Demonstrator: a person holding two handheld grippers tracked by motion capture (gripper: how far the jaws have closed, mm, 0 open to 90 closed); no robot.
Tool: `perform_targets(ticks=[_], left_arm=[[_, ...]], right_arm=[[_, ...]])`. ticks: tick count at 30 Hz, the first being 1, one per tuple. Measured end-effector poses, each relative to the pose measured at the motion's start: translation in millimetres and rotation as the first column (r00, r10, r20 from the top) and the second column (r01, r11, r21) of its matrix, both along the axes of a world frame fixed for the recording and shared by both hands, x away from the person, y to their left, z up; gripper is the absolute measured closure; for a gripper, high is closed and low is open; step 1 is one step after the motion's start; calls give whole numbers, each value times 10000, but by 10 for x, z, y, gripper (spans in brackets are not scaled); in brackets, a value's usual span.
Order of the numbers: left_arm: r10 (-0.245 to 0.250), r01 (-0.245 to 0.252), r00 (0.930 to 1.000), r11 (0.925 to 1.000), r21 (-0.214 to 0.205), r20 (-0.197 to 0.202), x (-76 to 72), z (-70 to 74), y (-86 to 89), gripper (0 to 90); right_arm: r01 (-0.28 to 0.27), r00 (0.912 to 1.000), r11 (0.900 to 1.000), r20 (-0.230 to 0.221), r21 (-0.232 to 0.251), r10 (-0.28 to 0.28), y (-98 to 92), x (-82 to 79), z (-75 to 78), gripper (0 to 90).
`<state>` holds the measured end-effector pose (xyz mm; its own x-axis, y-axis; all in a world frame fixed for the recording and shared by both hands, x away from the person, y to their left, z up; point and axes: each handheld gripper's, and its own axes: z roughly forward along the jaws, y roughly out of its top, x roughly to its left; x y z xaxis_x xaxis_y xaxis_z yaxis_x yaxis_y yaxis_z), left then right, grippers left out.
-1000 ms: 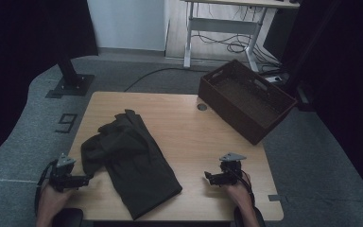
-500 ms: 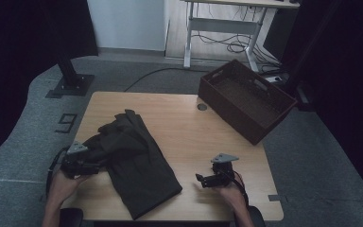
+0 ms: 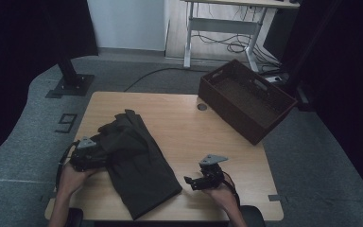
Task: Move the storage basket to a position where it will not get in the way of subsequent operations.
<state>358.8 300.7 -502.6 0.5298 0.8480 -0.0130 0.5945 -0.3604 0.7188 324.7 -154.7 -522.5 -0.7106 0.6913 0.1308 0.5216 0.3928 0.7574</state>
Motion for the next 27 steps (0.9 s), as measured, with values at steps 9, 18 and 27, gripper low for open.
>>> perform_targets(ticks=[9,18,27], left_arm=[[-51,66,9994,9991,421,-352,59,-177,-45,438],[-135,190,9977,9963,838,-664,43,-310,-96,476],[-119,146,9983,9988,466,-573,-58,-343,-89,470]], right_arm=[[-539,9985,9979,5,370,539,210,-15,83,109],[-1141,9932,9934,-234,121,1144,461,-69,-27,99],[-882,9957,9940,-335,-655,861,469,0,-228,73]])
